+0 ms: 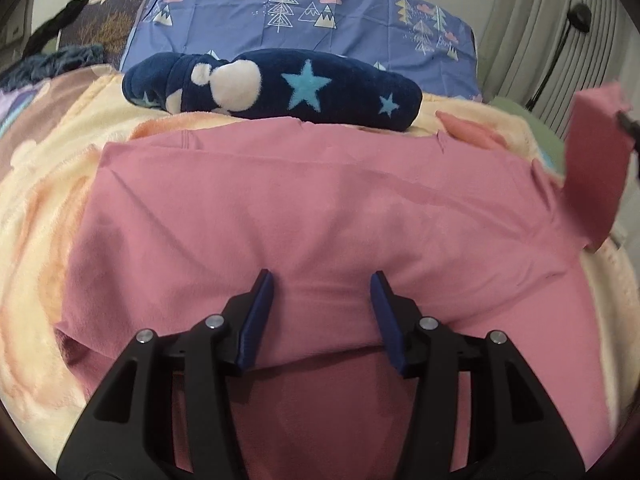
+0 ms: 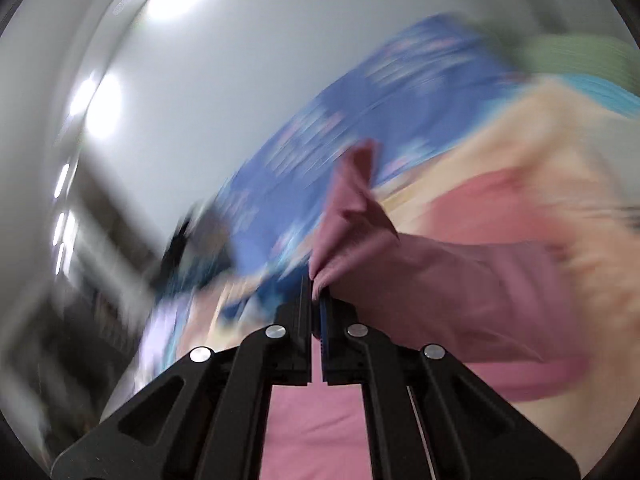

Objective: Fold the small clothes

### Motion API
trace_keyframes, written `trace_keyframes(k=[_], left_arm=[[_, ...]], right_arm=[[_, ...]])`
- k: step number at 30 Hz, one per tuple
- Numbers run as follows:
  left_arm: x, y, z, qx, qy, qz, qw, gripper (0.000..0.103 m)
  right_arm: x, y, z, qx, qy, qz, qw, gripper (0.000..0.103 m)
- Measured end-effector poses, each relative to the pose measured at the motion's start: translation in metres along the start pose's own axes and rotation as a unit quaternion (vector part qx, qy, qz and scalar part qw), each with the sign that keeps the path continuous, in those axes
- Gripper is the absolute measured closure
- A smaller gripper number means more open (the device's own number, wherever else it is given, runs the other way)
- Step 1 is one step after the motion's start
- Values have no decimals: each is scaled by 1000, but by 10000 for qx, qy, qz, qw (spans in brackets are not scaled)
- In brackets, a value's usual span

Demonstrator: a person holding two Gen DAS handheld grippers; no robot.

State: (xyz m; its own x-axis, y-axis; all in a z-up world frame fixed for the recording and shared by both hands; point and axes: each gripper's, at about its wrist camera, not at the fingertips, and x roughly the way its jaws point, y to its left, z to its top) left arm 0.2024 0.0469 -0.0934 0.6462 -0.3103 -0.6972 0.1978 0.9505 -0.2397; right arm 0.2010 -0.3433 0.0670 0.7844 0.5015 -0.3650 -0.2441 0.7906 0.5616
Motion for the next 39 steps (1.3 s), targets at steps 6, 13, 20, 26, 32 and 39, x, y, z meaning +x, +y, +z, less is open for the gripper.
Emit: trace_keyframes(k=[6, 13, 20, 26, 32, 39], left_arm=[[-5, 19, -1, -547, -107, -620, 9965, 51], [-15, 20, 0, -841, -247, -1301, 9876, 32], [11, -22, 18, -1150, 490, -1947, 9729, 26], [42, -58, 36, -1122, 752, -1856, 9733, 37], [34, -74, 52, -848, 588, -1653, 9808, 100], [-49, -73, 96, -43, -413, -1271, 9910, 100]], right_arm=[[107, 34, -103, -687, 1955, -225, 9780, 97], [102, 29, -127, -530, 2139, -152, 9753, 96], [106, 24, -123, -693, 2038, -127, 9765, 92], [89, 22, -128, -811, 2013, -64, 9761, 90], [80, -1, -121, -192, 1861, -15, 9823, 91], [67, -9, -114, -56, 1613, -156, 9868, 81]])
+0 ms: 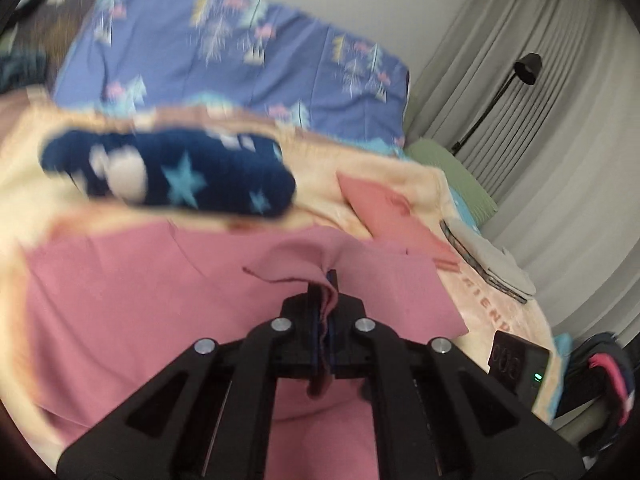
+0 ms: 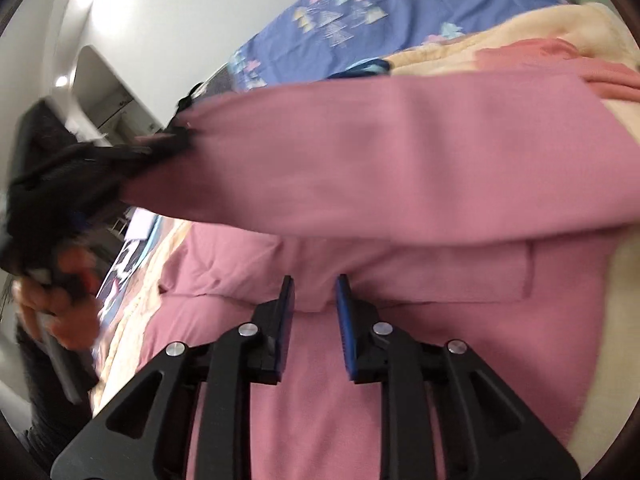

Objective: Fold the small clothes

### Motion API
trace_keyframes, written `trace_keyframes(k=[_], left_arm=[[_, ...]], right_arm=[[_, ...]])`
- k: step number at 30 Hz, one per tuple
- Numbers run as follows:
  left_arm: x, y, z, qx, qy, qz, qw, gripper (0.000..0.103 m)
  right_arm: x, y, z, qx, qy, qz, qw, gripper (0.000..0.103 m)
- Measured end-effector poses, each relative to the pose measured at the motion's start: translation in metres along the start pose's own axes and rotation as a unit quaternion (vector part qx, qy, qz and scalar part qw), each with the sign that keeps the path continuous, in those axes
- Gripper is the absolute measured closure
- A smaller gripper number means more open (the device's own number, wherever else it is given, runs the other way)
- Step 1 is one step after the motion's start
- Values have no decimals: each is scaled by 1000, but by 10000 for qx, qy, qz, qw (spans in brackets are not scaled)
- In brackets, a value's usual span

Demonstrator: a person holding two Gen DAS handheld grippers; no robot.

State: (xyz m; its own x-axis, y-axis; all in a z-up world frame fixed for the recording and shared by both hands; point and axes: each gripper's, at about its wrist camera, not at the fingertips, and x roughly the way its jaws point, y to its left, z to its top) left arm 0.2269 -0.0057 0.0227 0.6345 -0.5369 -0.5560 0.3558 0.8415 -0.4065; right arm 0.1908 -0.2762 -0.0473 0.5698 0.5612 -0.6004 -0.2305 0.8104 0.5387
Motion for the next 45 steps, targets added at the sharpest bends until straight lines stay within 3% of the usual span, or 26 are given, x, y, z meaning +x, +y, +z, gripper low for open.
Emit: trace_keyframes(k=[2, 4, 8, 14, 16, 17, 18, 22, 25, 27, 29, 31, 32, 34, 36, 37, 39, 41, 42, 45], left_arm=[[-17, 9, 6, 140, -121, 260, 9995, 100], [-27, 25, 9, 127, -176, 528, 9984, 100], [-42, 83, -4, -400, -75, 898, 9951, 100], [-35, 141, -29, -1033, 205, 1156, 9877, 99], [-32, 154, -36, -1183, 256, 1413, 9825, 85], [-32, 157, -38, -1200, 241, 1509, 9809, 64], [-32, 160, -40, -1190, 193, 1605, 9796, 56], [-42, 166, -43, -1204, 36, 1686, 9783, 56], [-48, 151, -47, -938, -93, 1422, 9853, 62], [-41, 136, -53, -579, 4, 1299, 9898, 67], [-22, 125, -65, -211, 362, 1508, 9877, 67], [2, 123, -80, 29, 740, 1891, 9792, 66], [6, 120, -83, 167, 661, 2013, 9772, 66], [2, 115, -81, 260, 653, 2156, 9740, 65], [-9, 109, -77, 445, 479, 2568, 9642, 60], [-20, 109, -75, 595, 283, 2952, 9532, 57], [-35, 115, -70, 760, 14, 3734, 9246, 47], [-49, 127, -64, 646, -84, 4204, 9050, 49], [-58, 133, -61, 441, -161, 4161, 9081, 52], [-77, 130, -57, -45, -435, 2932, 9550, 66]], right_arm=[[0, -13, 1, 349, 24, -280, 9990, 82], [-3, -22, 0, 583, 31, -284, 9979, 83], [-13, -21, -8, 503, -150, -485, 9974, 83], [-15, -29, -10, 697, -175, -402, 9966, 83], [-14, -26, -10, 614, -174, -459, 9969, 82], [-14, -26, -9, 598, -171, -466, 9970, 82], [-13, -25, -9, 597, -168, -468, 9970, 82], [-14, -25, -10, 601, -171, -450, 9970, 81], [-15, -23, -10, 547, -172, -486, 9972, 81], [-16, -18, -10, 443, -162, -595, 9971, 81], [-21, -6, -7, 230, -168, -581, 9979, 81], [-31, 10, 1, -102, -283, -448, 9985, 81], [-35, 14, 5, -219, -357, -486, 9979, 81], [-40, 13, 14, -323, -459, -967, 9937, 81], [-28, -11, 20, -189, -173, -1930, 9809, 83], [-22, -28, 18, -93, -22, -2180, 9759, 92], [-26, -43, 14, 201, -41, -1832, 9829, 92], [-33, -38, 16, 126, -69, -1837, 9829, 92], [-34, -34, 17, 63, -64, -1884, 9821, 90], [-46, -19, 29, 75, -261, -1656, 9858, 89]])
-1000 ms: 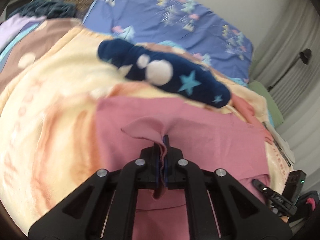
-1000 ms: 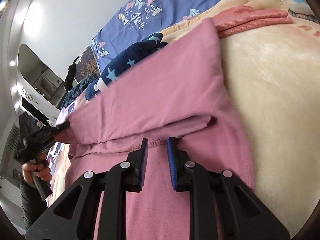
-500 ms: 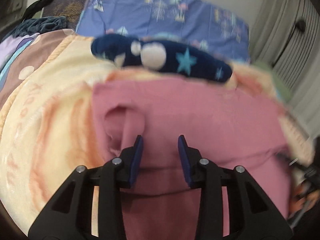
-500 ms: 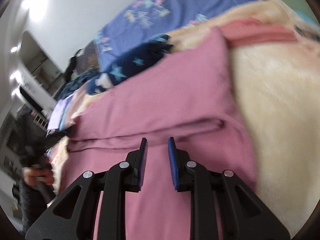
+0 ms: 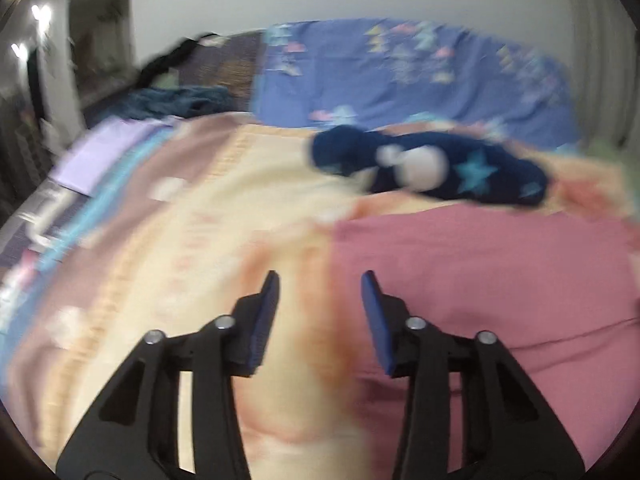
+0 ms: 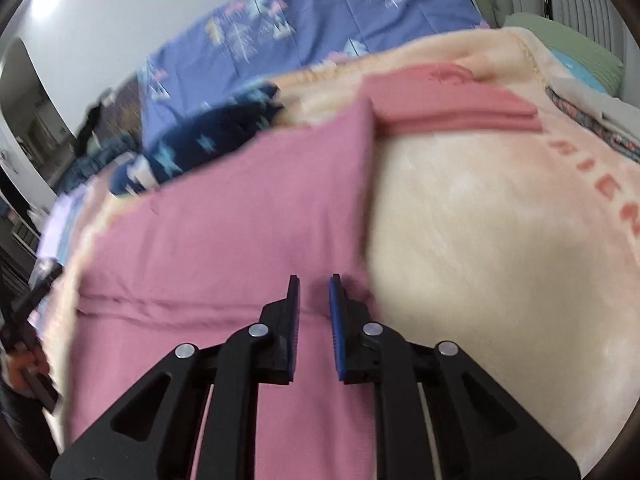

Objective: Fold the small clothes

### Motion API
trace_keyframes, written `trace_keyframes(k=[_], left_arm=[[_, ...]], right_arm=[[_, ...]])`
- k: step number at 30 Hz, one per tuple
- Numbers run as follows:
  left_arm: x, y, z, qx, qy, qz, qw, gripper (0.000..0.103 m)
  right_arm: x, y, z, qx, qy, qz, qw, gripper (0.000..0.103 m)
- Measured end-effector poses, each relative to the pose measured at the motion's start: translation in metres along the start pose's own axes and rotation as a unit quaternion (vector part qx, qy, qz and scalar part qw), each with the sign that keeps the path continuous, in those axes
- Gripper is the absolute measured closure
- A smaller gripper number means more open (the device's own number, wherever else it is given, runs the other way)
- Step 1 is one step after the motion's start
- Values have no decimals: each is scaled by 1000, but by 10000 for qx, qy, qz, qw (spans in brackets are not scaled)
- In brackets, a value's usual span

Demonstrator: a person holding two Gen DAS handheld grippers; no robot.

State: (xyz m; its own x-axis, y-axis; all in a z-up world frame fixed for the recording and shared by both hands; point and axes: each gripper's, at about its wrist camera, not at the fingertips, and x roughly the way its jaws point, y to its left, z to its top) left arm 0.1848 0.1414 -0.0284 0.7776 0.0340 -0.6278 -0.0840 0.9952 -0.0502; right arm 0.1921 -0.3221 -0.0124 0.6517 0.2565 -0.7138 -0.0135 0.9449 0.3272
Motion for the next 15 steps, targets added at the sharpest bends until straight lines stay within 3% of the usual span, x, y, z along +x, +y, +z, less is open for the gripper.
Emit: trace_keyframes(k=[2, 4, 6, 7, 8, 9, 11, 15], left_arm=[[2, -16, 2, 73, 135, -645, 9978, 68], [18, -40, -1, 358, 359, -816, 9954, 68], [43, -54, -11, 522, 688, -748, 9935, 65], [63, -57, -21, 635, 943, -561, 9919, 62], [73, -59, -30, 682, 970, -567, 9913, 61], [73, -58, -30, 642, 909, -647, 9917, 61], [65, -57, -28, 639, 885, -639, 9920, 61], [51, -45, -29, 433, 789, -770, 9930, 60]], right_arm=[[-5, 7, 12, -75, -195, 64, 9998, 88], [3, 17, 33, -228, -259, 43, 9994, 86], [27, 16, 52, -351, -168, 20, 9992, 82], [41, 11, 59, -416, -130, -307, 9986, 81], [66, 0, 60, -565, 17, -1107, 9922, 79], [92, -12, 56, -750, 211, -1607, 9839, 70], [100, -30, 53, -447, 209, -1246, 9910, 70], [55, -22, 52, -401, -190, -1111, 9928, 68]])
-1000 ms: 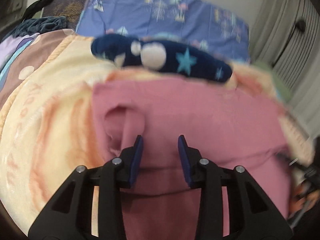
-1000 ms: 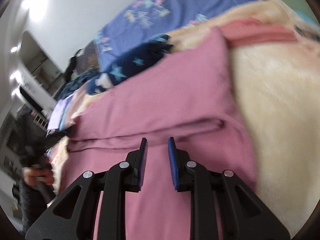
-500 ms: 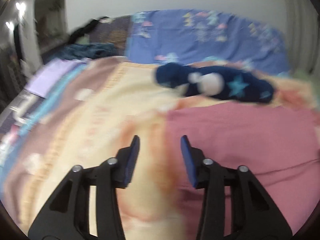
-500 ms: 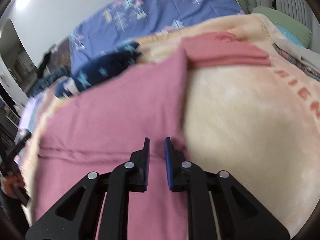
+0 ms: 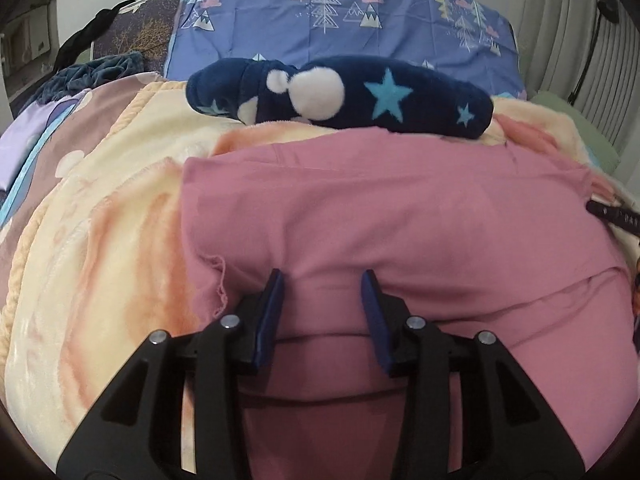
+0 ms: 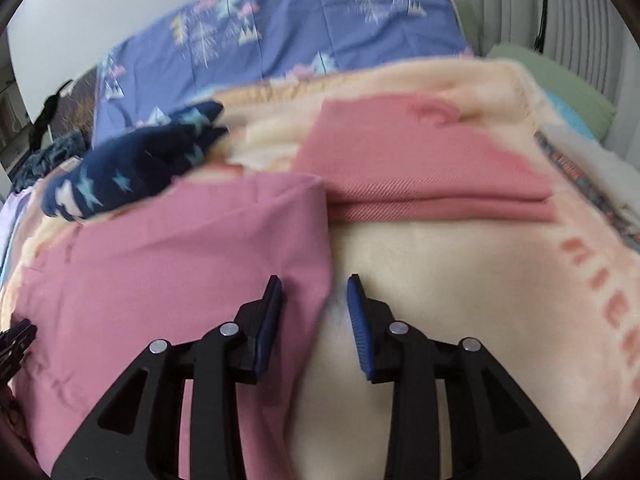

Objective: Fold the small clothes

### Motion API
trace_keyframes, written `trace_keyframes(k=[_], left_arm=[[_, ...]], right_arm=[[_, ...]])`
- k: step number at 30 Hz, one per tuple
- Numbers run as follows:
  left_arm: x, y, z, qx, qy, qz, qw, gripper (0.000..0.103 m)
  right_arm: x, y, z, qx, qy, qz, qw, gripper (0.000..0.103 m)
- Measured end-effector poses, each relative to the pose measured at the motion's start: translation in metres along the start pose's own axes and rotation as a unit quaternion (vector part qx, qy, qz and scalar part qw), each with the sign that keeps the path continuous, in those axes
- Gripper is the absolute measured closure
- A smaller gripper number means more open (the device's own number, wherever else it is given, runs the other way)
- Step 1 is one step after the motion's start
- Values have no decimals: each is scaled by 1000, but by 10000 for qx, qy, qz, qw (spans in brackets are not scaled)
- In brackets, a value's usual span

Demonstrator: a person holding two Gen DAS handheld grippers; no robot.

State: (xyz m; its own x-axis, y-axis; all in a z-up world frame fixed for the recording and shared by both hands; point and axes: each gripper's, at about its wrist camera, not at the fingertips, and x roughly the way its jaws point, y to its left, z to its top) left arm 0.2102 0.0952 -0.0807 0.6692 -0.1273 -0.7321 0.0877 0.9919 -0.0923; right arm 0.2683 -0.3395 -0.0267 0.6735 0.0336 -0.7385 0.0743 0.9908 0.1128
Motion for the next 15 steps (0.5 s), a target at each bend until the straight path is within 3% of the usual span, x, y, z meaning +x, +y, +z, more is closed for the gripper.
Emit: trace_keyframes(k=[3, 6, 8, 10, 15], left_arm=[[-34, 8, -11, -66, -233, -145, 9996, 42], [-72, 18, -37, 242, -309, 4, 9992, 37], [-85, 26, -62, 310, -45, -164, 9994, 37], [-93, 34, -93, 301, 401, -672, 9965, 40], [-125, 31, -141, 544, 552, -1251, 9891, 41]], right_arm=[[-46, -3, -19, -136, -256, 366, 9989, 68], [-86, -11, -53, -437, -283, 739, 9959, 67], [-105, -21, -82, -513, -40, 1065, 9930, 67], [-117, -32, -110, -395, 239, 1423, 9887, 67], [-135, -48, -156, -190, 649, 1780, 9817, 67]])
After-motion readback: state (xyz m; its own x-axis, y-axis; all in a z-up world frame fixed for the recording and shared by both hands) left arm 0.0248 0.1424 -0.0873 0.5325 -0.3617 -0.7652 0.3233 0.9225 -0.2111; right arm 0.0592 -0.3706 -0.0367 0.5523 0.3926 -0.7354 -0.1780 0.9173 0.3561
